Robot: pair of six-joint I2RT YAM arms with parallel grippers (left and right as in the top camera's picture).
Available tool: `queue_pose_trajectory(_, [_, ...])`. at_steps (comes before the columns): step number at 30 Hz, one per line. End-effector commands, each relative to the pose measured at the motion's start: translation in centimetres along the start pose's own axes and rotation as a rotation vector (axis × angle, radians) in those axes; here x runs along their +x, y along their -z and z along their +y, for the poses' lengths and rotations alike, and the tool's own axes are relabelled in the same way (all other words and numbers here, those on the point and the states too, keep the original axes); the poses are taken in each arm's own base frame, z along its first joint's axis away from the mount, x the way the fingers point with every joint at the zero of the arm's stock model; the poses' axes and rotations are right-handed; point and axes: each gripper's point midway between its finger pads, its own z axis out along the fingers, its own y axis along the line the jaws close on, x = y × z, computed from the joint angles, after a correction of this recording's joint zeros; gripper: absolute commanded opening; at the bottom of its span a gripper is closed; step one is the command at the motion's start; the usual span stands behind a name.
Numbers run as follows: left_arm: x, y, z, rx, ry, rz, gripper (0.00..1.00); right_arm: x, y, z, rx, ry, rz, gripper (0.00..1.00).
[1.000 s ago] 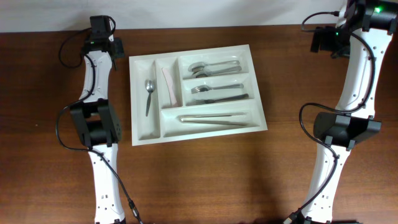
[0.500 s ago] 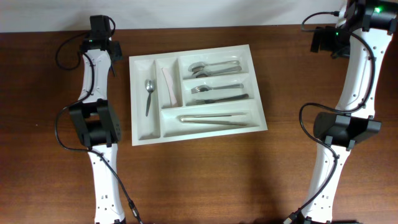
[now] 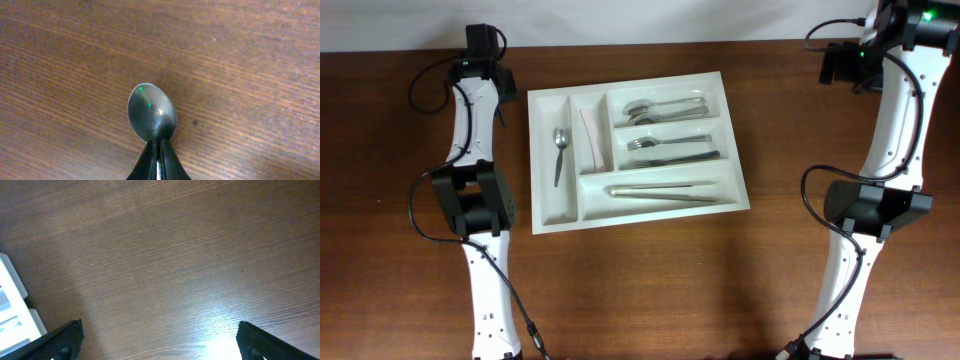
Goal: Pack container
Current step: 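Close the left gripper on the spoon and lift it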
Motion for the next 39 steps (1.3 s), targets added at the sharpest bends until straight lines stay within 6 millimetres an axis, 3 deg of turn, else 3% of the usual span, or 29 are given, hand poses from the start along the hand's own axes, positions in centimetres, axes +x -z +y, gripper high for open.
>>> queue_pose_trajectory(1, [4.6,-2.4,-0.7,0.005,0.015,0.145,0.02,0.1,0.4,-0.2,0.008,0.010,-0.001,0.99])
queue_pose_trajectory(11, [8.7,-1.1,0.0,-0.034,0.068,0.319,0.02,0.1,0.4,-0.2,0.008,0.009,-0.001,0.99])
queue_pose_trajectory(20, [10.3,-0.5,0.4,-0.052,0.074,0.388,0.03,0.1,0.4,-0.2,0.008,0.010,-0.001,0.99])
queue_pose_trajectory(21, [10.3,-0.6,0.4,-0.052,0.074,0.386,0.09,0.1,0.4,-0.2,0.008,0.010,-0.001,0.99])
queue_pose_trajectory(24, [10.1,-0.6,0.3,-0.050,0.076,0.379,0.45,0.1,0.4,-0.2,0.008,0.009,-0.001,0.99])
queue_pose_trajectory(28, [9.8,-0.8,0.3,-0.047,0.079,0.364,0.71,0.1,0.4,-0.2,0.008,0.010,-0.001,0.99])
queue_pose_trajectory(39, [7.3,-1.6,-0.2,-0.027,0.102,0.261,0.70,0.1,0.4,-0.2,0.008,0.010,-0.001,0.99])
